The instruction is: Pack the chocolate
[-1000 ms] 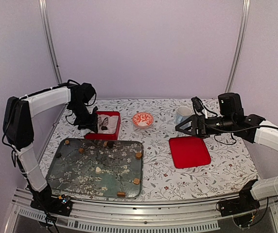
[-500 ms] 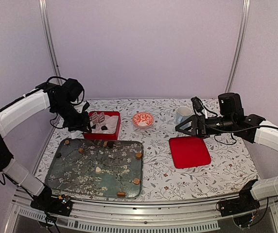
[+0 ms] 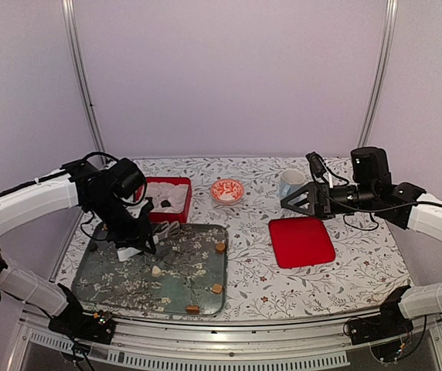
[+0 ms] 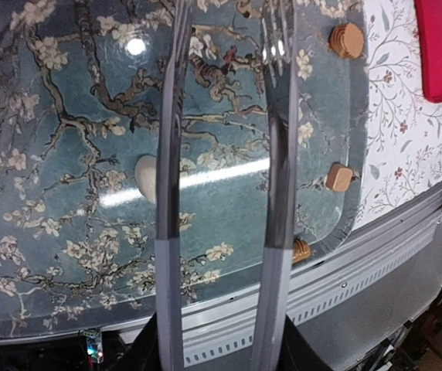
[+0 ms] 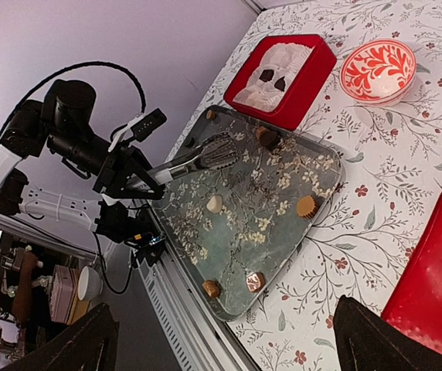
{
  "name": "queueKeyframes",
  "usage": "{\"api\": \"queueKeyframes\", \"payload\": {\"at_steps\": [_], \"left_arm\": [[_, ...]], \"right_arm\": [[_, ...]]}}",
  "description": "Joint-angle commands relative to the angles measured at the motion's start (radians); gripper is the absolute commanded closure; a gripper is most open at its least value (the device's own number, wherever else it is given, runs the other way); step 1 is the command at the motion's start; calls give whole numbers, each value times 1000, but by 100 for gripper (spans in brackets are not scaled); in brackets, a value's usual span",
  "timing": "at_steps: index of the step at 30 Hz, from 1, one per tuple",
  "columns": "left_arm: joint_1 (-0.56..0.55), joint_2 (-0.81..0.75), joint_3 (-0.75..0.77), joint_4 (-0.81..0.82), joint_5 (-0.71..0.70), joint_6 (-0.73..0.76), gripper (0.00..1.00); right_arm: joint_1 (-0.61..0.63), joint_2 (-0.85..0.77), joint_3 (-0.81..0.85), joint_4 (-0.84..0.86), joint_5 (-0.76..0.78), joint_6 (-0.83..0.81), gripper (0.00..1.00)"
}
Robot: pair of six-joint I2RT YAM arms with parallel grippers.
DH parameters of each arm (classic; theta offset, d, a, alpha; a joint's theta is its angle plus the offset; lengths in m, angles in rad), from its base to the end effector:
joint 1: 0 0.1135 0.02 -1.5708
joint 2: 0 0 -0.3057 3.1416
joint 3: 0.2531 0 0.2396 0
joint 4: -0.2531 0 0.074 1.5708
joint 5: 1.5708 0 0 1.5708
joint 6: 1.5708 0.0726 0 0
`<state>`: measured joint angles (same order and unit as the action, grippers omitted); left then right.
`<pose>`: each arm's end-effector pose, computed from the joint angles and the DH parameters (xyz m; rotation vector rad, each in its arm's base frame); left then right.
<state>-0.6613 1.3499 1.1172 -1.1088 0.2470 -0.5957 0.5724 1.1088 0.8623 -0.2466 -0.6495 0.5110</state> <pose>0.1670 -0.1524 0.2760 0.1440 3.0555 -0.5142 0.1775 0.1666 0.3263 -0.5069 2.1715 1.3044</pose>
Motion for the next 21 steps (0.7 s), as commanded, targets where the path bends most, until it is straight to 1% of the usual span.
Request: {"api": "queueKeyframes", "payload": {"at_steps": [1, 5, 14, 21], "left_arm": [[-17, -15, -46, 106, 52, -72, 64], [-15, 34, -46, 133, 41, -65, 64], [-8, 139, 24, 156, -37, -41, 65], [33, 163, 28, 142, -66, -10, 65]], "right_arm": [[-5, -29, -24, 11, -11, -6, 1], [-5, -37, -27, 11, -7, -3, 1], [-5, -65, -43, 8, 12, 15, 1], [-5, -67, -42, 0, 20, 20, 1]]}}
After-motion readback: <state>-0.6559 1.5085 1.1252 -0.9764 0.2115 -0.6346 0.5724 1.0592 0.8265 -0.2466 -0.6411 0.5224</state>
